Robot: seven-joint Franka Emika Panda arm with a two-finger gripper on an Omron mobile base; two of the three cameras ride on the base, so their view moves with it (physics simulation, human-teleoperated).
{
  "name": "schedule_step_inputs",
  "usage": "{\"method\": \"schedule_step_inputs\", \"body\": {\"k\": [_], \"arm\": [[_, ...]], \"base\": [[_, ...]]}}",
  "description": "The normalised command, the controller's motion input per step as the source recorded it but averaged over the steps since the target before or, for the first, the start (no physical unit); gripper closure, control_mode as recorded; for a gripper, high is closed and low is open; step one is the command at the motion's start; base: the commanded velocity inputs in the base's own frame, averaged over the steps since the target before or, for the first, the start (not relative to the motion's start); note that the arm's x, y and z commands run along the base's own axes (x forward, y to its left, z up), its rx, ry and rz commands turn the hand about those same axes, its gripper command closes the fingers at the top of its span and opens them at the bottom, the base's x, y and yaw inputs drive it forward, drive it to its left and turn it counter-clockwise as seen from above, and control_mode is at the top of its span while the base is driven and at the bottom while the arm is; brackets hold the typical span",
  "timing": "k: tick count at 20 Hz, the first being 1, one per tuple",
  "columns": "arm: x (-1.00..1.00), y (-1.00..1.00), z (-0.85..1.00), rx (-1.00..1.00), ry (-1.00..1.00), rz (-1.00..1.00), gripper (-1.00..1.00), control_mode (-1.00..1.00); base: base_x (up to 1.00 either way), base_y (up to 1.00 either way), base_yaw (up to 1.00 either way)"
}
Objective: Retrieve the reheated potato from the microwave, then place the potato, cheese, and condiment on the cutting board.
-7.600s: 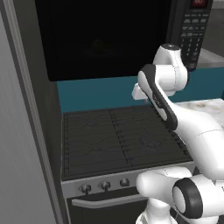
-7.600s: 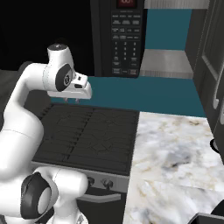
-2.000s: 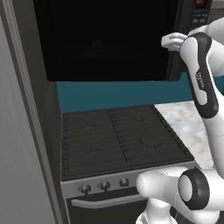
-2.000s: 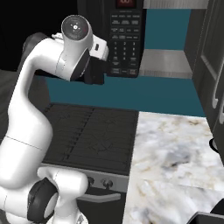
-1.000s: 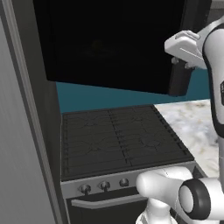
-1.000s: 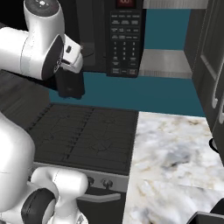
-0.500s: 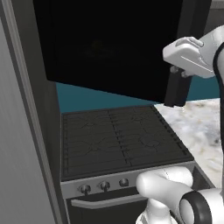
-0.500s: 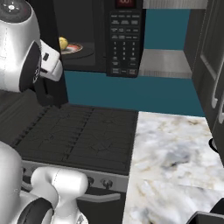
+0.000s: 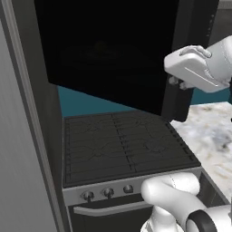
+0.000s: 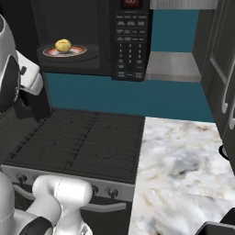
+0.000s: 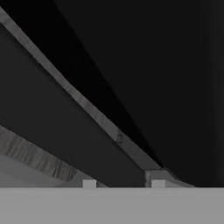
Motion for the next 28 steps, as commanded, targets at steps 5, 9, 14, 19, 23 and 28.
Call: {"method": "schedule_step_inputs", "body": {"k": [5, 9, 14, 19, 23, 28], "arm": [[-0.14, 0.40, -0.17, 0.10, 0.00, 0.00, -1.00, -1.00], [-0.19, 0.11, -0.15, 0.05, 0.00, 0.00, -1.00, -1.00], [-0.45, -0.09, -0.07, 0.05, 0.00, 0.01, -1.00, -1.00], [-0.43, -0.23, -0.02, 0.08, 0.02, 0.01, -1.00, -1.00], [-0.15, -0.42, 0.00, 0.15, 0.06, 0.00, -1.00, -1.00], [0.00, -0.49, 0.00, 0.21, 0.05, 0.00, -1.00, -1.00]], "base": [[0.00, 0.00, 0.00], [0.00, 0.00, 0.00], [0.00, 0.00, 0.00], [0.00, 0.00, 0.00], [0.00, 0.00, 0.00], [0.00, 0.00, 0.00]]}}
